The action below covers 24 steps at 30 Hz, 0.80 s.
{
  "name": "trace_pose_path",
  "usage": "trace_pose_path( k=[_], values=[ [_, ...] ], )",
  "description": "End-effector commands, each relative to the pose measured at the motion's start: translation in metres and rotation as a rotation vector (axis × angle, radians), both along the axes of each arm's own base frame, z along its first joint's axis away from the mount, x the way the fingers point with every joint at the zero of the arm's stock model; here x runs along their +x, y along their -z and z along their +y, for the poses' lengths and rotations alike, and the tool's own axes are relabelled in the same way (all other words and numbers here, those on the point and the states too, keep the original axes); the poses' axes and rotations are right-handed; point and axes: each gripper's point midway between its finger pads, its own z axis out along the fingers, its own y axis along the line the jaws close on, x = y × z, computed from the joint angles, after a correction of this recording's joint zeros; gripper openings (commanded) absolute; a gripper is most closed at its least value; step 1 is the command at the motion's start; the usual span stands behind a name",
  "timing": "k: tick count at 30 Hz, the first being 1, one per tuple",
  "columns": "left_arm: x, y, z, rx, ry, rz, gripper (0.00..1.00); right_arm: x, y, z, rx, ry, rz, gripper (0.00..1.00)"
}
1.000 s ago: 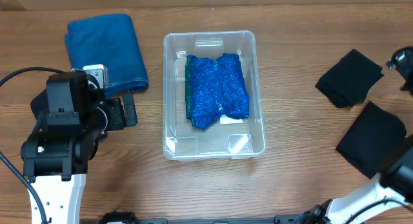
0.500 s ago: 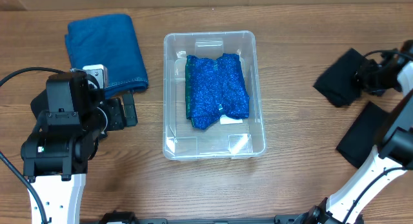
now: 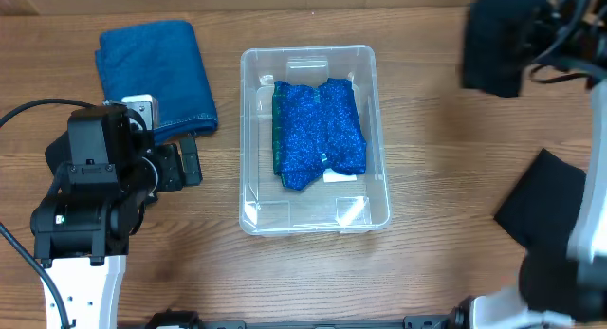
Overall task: Pack container
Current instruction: 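Place the black cloth into the bin's left side and release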
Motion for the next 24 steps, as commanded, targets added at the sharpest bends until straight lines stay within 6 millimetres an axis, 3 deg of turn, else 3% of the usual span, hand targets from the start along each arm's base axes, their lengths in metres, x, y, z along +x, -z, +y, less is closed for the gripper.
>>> trace_pose_path(
  k=[1,4,8,11,13,15,17,20,22,24],
  values=[
    [0.002,-0.008,-0.002,-0.006,0.002,-0.022,1.00,-0.041,-0.034,0.091,0.009,-0.215,-0.053,0.04],
    [0.002,-0.008,-0.002,-0.006,0.002,-0.022,1.00,-0.060,-0.027,0.162,0.091,-0.287,0.025,0.04],
    [0.002,-0.008,-0.002,-0.006,0.002,-0.021,1.00,-0.051,0.007,0.221,0.131,-0.289,0.117,0.04],
    [0.002,-0.008,-0.002,-0.006,0.002,-0.021,1.00,-0.034,0.055,0.273,0.145,-0.333,0.208,0.04],
    [0.002,-0.008,-0.002,-0.006,0.002,-0.019,1.00,-0.024,0.087,0.293,0.144,-0.323,0.261,0.04],
    [0.002,-0.008,-0.002,-0.006,0.002,-0.018,1.00,-0.010,0.141,0.324,0.163,-0.313,0.351,0.04],
    [0.002,-0.008,-0.002,-0.006,0.002,-0.018,1.00,-0.009,0.172,0.345,0.161,-0.345,0.389,0.04],
    [0.002,-0.008,-0.002,-0.006,0.002,-0.017,1.00,-0.010,0.204,0.357,0.153,-0.341,0.440,0.04],
    [0.002,-0.008,-0.002,-0.006,0.002,-0.017,1.00,-0.005,0.220,0.342,0.080,-0.279,0.454,1.00],
    [0.002,-0.008,-0.002,-0.006,0.002,-0.017,1.00,0.011,0.219,0.293,-0.049,-0.127,0.436,1.00]
  ],
)
